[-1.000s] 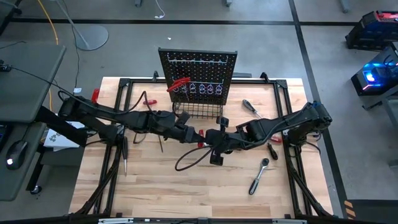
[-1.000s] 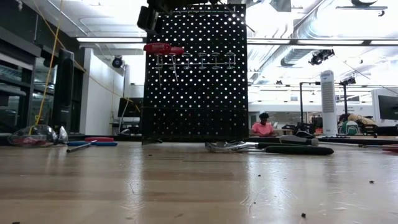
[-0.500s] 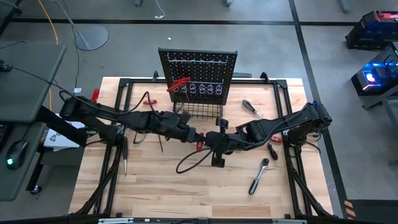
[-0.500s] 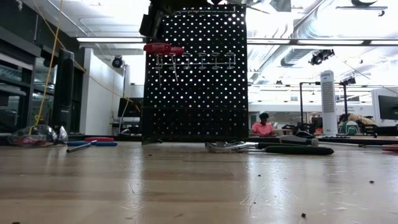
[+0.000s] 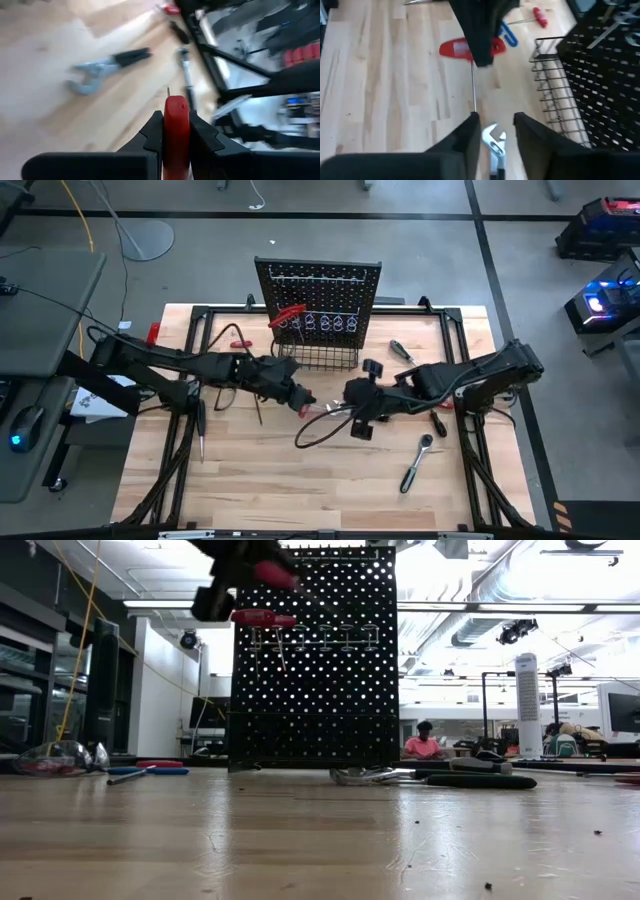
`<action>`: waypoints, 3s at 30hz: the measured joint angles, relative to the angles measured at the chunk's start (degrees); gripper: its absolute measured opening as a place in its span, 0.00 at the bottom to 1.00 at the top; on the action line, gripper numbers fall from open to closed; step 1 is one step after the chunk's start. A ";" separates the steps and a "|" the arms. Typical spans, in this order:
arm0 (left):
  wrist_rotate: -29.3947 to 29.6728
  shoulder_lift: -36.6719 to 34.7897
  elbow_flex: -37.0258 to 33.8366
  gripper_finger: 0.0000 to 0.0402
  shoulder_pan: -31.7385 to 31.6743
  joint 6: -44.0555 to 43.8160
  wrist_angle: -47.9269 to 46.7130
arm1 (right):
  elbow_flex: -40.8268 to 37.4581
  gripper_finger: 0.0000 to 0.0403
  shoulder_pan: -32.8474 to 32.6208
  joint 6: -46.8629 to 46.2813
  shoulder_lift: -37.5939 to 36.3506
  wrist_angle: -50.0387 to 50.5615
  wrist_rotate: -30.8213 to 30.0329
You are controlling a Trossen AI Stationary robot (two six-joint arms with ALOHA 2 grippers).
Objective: Hang tools onto peg board
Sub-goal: Hang the bottom red allen wrench on the peg board
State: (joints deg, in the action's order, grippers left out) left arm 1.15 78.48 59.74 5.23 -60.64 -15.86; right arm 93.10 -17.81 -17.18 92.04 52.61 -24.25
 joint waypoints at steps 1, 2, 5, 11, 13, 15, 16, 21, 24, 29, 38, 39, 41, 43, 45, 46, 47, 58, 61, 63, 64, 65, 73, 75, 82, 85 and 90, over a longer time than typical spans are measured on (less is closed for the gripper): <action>-0.02 -0.56 -0.02 0.11 -0.09 2.13 -0.37 | 0.00 0.33 -0.20 -0.66 -0.66 0.77 -0.76; -0.03 -1.33 -0.02 0.11 -0.09 4.91 -0.51 | 0.00 0.36 -0.29 -1.18 -1.33 1.19 -1.46; -0.67 -2.92 2.08 0.11 0.51 15.77 -3.63 | 0.00 0.43 -0.30 -2.89 -2.52 0.12 -1.45; 1.29 -0.28 14.53 0.11 2.00 39.06 -19.16 | 0.00 0.47 0.23 -1.74 -2.46 -8.21 6.70; 3.52 1.09 18.85 0.11 1.97 45.54 -23.01 | 0.00 0.47 0.56 -0.64 -2.44 -11.52 8.39; 5.47 2.63 22.59 0.11 1.95 50.46 -24.06 | 0.00 0.47 1.02 -0.46 -2.41 -13.27 8.40; 6.11 3.30 23.94 0.11 1.91 52.65 -24.68 | 0.00 0.47 1.29 -0.39 -2.41 -14.07 8.41; 7.65 6.03 29.74 0.11 2.31 61.52 -24.81 | -0.12 0.47 2.61 -0.34 -2.37 -14.35 8.21; 7.72 7.53 31.04 0.11 3.14 66.47 -25.22 | -0.24 0.47 3.30 -0.36 -2.33 -14.82 7.38; 10.16 9.28 31.43 0.11 4.61 71.26 -26.69 | -0.24 0.47 3.35 1.20 -2.30 -19.45 5.89; 12.41 8.98 31.46 0.11 5.52 72.40 -29.60 | -0.24 0.47 3.22 2.11 -2.28 -16.68 5.79; 13.19 8.86 31.48 0.11 5.68 72.85 -30.73 | -0.24 0.47 3.17 2.04 -2.28 -15.69 5.77; 14.74 8.63 31.48 0.11 5.73 72.87 -32.53 | -0.24 0.47 3.17 1.69 -2.27 -15.12 5.79; 14.89 8.37 31.49 0.11 5.73 71.97 -32.78 | -0.24 0.47 3.17 1.70 -2.26 -14.58 5.78; 14.92 8.20 32.10 0.11 5.73 71.52 -32.67 | -0.24 0.47 3.15 2.10 -2.26 -14.59 5.82; 14.96 8.18 32.90 0.11 5.75 71.95 -32.63 | -0.24 0.47 3.15 2.15 -2.26 -14.41 5.81; 15.32 8.18 33.87 0.11 5.75 72.73 -33.19 | -0.24 0.47 3.15 2.22 -2.26 -14.14 5.69; 32.06 8.19 47.57 0.11 -0.98 71.12 -43.92 | 1.27 0.47 1.53 -0.85 -4.23 -5.25 -6.25; 29.82 9.54 51.32 0.11 -5.76 68.13 -47.23 | 2.20 0.47 0.12 -2.69 -6.25 -2.65 -10.82; 26.75 11.51 54.44 0.11 -8.89 65.26 -51.22 | 2.69 0.47 -0.74 -5.02 -7.68 -0.38 -13.01; 25.28 12.99 56.37 0.11 -10.29 63.54 -54.15 | 2.90 0.47 -1.03 -6.09 -8.47 0.21 -13.88; 23.73 14.75 58.45 0.11 -11.60 62.10 -57.50 | 2.91 0.47 -1.44 -7.26 -9.12 0.86 -14.74; 20.22 28.12 75.35 0.11 -14.48 62.47 -70.81 | 2.91 0.47 -3.76 -11.15 -11.10 2.47 -19.37; 21.10 27.94 74.24 0.11 -14.01 64.27 -68.32 | 2.89 0.47 -4.21 -11.47 -10.98 2.50 -19.71; 23.45 28.15 74.23 0.11 -13.85 63.85 -69.82 | 2.82 0.47 -4.92 -13.02 -10.76 3.77 -20.29; 24.14 27.47 74.30 0.11 -13.83 62.72 -69.15 | 2.80 0.47 -4.87 -12.97 -10.76 3.88 -20.31; 25.21 27.10 74.34 0.11 -13.85 62.27 -69.18 | 2.80 0.47 -4.86 -12.95 -10.76 3.92 -20.33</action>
State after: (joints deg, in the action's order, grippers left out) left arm 26.36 105.58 134.08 -8.62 1.63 -85.04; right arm 95.90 -22.67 -30.14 81.28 56.53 -44.58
